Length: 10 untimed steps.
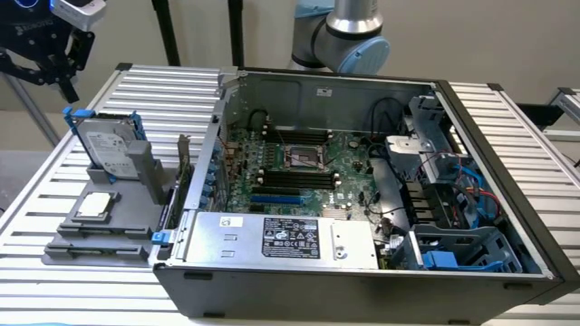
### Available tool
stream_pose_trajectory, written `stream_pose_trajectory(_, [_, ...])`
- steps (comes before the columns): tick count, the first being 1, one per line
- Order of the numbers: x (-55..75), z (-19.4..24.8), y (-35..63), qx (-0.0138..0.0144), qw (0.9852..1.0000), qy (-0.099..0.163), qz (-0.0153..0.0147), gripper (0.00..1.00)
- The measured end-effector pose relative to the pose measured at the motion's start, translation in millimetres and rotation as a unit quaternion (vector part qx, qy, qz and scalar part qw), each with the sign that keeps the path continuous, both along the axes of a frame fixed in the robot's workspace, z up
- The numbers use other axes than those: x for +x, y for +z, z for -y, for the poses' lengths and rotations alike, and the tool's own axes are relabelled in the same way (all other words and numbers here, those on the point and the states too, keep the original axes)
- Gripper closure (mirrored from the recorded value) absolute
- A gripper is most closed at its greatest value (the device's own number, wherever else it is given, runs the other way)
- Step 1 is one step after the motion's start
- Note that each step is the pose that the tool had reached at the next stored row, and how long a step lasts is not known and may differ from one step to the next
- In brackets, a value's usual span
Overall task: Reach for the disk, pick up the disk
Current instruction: 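Pick up the disk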
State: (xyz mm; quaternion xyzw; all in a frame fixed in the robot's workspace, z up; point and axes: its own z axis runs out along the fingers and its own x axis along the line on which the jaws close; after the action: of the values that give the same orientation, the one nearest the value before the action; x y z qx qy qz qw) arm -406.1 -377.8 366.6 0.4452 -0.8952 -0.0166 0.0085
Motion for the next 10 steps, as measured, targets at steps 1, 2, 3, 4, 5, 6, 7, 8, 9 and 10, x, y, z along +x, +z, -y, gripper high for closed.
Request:
stream_pose_trajectory(1, [0.1,0.0,0.2,0.0000,1.0000,0.006,0.0000,0.89])
stream_pose_trajectory(2, [0.4,0.0,0.5,0.0001,0.9999,0.012,0.0000,0.89])
stream_pose_trajectory(3, [0.7,0.1,0.8,0.0001,0.9999,0.017,0.0000,0.89])
stream_pose_trajectory(4, [1.1,0.1,1.0,0.0003,0.9997,0.023,0.0000,0.89])
stream_pose_trajectory(5, [1.6,0.1,1.0,0.0006,0.9996,0.028,0.0000,0.89])
stream_pose_trajectory(6, [2.0,0.0,1.0,0.0007,0.9995,0.033,0.0000,0.89])
stream_pose_trajectory(7, [2.4,0.0,1.0,0.0010,0.9993,0.038,0.0000,0.89])
stream_pose_trajectory(8, [3.0,0.1,1.0,0.0014,0.9991,0.043,0.0000,0.89])
stream_pose_trajectory(9, [3.4,0.1,1.0,0.0018,0.9988,0.049,0.0000,0.89])
stream_pose_trajectory(10, [3.6,0.1,1.0,0.0020,0.9985,0.055,0.0000,0.89])
